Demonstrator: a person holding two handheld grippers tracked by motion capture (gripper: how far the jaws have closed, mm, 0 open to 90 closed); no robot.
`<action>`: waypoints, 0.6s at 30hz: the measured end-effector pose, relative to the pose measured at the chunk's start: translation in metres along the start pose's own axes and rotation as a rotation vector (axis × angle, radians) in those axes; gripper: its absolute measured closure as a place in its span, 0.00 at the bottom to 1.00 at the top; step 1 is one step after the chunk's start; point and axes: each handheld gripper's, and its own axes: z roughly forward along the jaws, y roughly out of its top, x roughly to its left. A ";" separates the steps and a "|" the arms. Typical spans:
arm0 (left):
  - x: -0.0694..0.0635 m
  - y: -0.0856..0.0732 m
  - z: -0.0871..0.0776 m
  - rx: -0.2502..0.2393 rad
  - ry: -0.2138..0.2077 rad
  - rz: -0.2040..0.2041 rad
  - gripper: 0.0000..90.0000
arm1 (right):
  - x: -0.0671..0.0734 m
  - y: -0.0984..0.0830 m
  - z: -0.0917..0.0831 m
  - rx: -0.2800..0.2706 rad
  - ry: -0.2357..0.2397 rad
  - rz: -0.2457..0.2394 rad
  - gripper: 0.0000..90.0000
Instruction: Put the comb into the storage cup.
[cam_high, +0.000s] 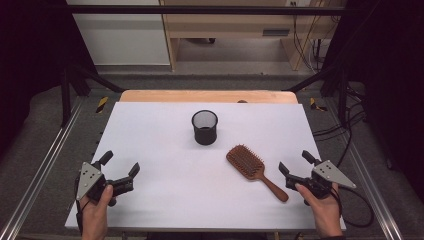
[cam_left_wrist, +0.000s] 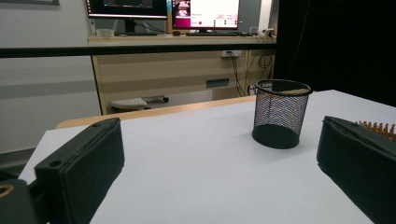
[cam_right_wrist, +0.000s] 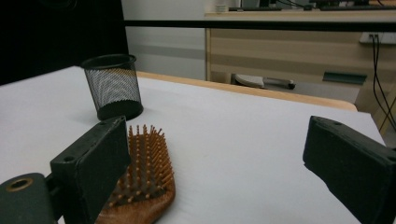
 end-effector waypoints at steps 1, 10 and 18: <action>0.000 0.000 0.000 0.003 0.000 0.002 0.01 | 0.000 0.001 -0.001 0.001 -0.005 0.021 0.09; 0.000 -0.001 -0.003 0.016 -0.002 0.022 0.01 | -0.003 0.006 -0.007 0.053 -0.015 0.069 0.09; 0.002 -0.001 -0.007 0.018 0.005 0.019 0.01 | 0.004 0.012 -0.006 0.146 -0.008 0.052 0.08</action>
